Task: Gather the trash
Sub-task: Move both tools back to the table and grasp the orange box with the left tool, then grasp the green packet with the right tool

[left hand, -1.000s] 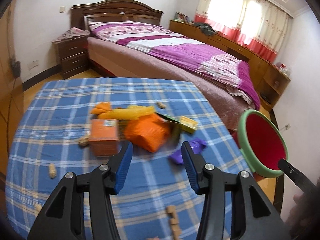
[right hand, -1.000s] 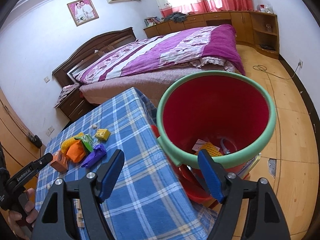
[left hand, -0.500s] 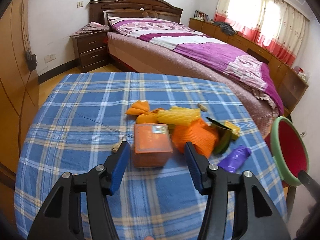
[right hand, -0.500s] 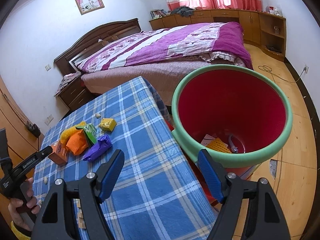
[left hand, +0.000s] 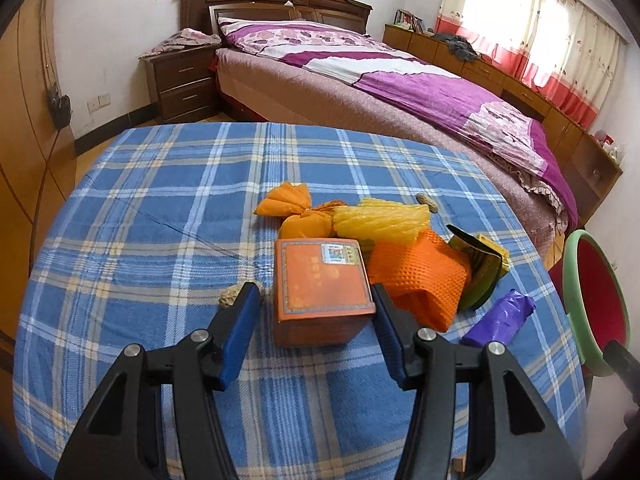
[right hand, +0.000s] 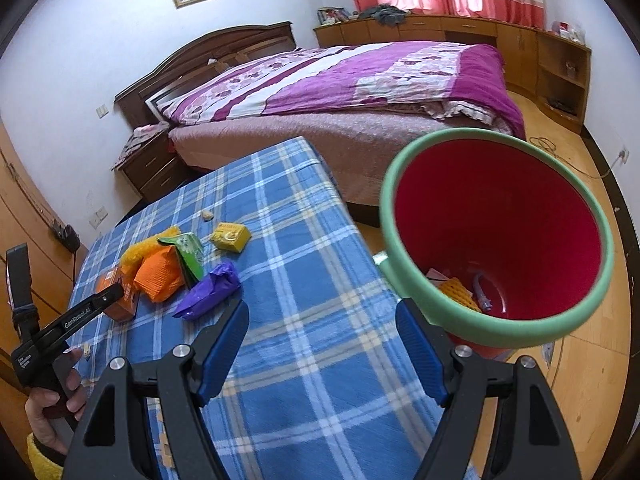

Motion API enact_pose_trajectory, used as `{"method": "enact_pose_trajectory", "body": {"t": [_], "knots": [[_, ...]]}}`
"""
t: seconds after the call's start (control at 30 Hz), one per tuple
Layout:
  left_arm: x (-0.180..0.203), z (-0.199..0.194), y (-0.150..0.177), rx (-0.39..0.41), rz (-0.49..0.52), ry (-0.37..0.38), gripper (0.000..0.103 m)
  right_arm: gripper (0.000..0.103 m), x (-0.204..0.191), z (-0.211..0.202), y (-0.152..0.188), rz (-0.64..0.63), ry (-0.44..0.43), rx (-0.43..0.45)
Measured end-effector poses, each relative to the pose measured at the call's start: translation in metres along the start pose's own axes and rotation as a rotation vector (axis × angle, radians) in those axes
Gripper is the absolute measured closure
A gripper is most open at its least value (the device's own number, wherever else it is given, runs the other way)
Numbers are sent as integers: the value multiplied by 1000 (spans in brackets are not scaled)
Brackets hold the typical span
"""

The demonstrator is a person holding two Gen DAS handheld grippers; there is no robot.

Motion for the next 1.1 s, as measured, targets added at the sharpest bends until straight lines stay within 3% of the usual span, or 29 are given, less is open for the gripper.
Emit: {"method": "enact_pose_trajectory", "body": {"t": [0.13,0.2,0.6,0.83,1.1], "knots": [[-5,2,-1,2,-31,35,48,25,-19,9,-3,-43,-7,-13],[-6,1,-2,14,-28,53,55,25,-29,13,-5,-60,-14,-16],[-18,-20,-7,69,-70,94,56,26,-93,55,-21,-159,-96,-50],[-21,-18,-7,74,-80,93,56,54,-117,82,-26,-177,-145,-95],[-21,-17,-7,76,-80,100,56,82,-123,104,-31,-183,-131,-108]]}}
Point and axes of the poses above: each gripper's, at about its wrist camera, not at the fingertips, and z roughly the way its jaws point, x to its right, y to its underside, the point moved 4 cm from there along z, roughly the way its jaws point
